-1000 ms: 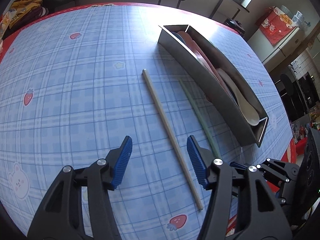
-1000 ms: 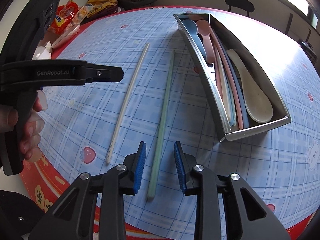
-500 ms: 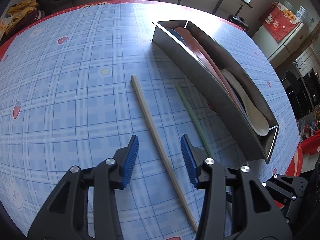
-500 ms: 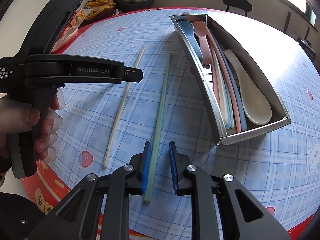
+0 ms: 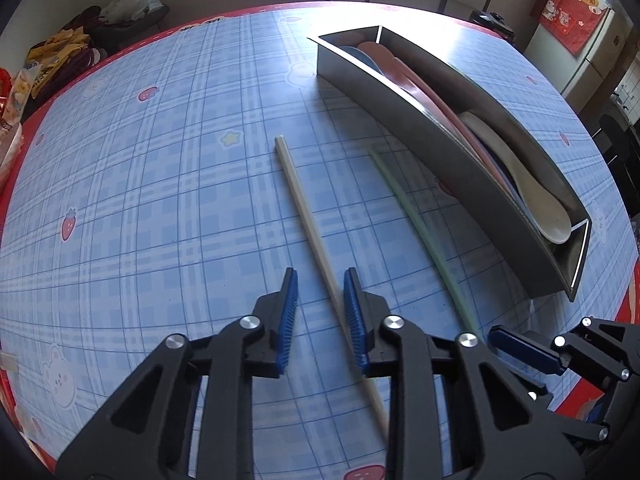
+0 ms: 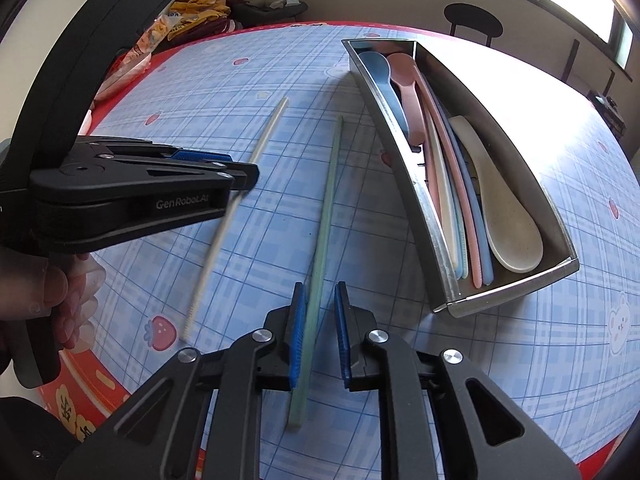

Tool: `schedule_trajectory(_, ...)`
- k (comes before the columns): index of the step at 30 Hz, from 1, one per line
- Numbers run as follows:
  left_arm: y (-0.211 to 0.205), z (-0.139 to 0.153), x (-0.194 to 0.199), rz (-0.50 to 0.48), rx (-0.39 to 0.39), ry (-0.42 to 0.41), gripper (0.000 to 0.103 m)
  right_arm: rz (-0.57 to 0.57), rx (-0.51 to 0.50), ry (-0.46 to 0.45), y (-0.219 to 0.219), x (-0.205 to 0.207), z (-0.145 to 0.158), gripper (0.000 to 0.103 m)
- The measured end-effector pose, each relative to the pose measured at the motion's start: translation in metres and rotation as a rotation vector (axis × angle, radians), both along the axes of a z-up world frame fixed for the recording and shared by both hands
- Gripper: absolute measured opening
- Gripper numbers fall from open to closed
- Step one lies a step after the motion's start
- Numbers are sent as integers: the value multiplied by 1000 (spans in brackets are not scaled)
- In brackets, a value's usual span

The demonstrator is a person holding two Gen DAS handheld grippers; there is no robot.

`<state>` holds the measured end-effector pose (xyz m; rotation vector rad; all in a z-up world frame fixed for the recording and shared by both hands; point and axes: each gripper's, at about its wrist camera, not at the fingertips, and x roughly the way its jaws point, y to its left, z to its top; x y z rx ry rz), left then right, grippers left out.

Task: Organize utensils
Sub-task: 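Close the left tool on the beige chopstick while the right tool grasps the green chopstick, then carry the beige chopstick with the left tool while the right tool carries the green chopstick to the tray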

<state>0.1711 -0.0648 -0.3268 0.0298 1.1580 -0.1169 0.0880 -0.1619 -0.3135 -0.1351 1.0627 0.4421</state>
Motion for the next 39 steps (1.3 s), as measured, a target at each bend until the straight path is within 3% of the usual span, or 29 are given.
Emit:
schedule_trajectory(4,12,0,-2,15,-35,7,10,-21,14,10,-4,3,0,8)
schedule_trajectory(14,32,-3,-25,-5,-89,5,12,-8,-5,-2,0,3,-1,8)
schedule_trajectory(27,31,-2,-31,-36,-66,-13,10,15,-35,-14,4,1,0,8)
schedule_trajectory(31,46,8,-35,5,-91,-11,10,21,11,4,0,2,6,7)
schedule_trajectory(39,79,41,-55,91,-237,-33,10,0,160,-19,-14,-3,33,7)
